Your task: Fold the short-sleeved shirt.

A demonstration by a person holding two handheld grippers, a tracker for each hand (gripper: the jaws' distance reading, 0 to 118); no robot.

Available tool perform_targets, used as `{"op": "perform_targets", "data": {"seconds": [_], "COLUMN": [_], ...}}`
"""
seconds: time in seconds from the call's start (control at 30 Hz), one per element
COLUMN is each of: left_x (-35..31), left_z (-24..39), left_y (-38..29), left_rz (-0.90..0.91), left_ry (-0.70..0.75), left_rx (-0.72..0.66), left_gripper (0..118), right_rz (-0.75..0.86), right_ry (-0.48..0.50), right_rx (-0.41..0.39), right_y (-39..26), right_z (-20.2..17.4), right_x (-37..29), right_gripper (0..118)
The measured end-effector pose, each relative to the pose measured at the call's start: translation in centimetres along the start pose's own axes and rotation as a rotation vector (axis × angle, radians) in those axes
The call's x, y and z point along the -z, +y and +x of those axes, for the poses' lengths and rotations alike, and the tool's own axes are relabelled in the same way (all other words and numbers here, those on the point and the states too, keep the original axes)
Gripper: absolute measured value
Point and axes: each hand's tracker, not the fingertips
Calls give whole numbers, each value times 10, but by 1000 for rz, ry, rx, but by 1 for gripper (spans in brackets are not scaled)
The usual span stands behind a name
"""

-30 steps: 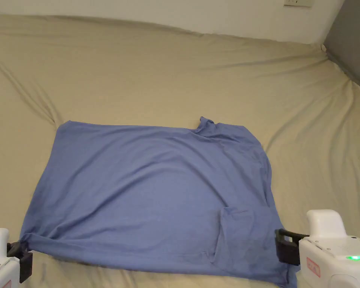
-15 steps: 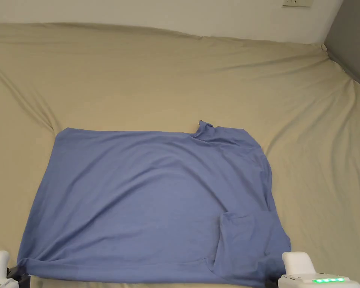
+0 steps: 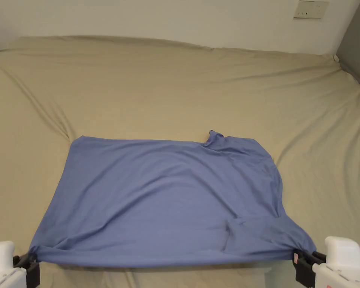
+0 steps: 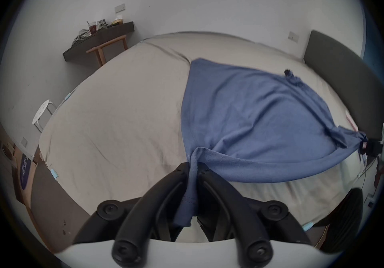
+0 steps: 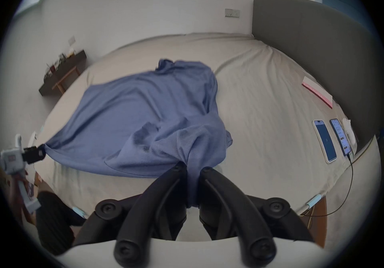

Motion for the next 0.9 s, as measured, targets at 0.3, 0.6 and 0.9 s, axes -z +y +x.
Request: {"op": "perform_targets", "data": {"seconds": [0.3, 0.6, 0.9], "left_x": [36, 120, 183], "left_z": [8, 30, 49], "left_y": [58, 97, 99], "left_rz": [23, -107, -208], "left_ry": [-14, 13, 47], "left_rx": [-30, 46, 140], "left_gripper": [4, 4, 4], "right_rz": [-40, -182, -325], "right_ry": [-25, -85, -138], "right_rx": [4, 4, 41], "right_y": [66, 102, 93], "right_z": [-8, -7, -8], "right_x": [46, 152, 210], "right_gripper": [8, 8, 9]}}
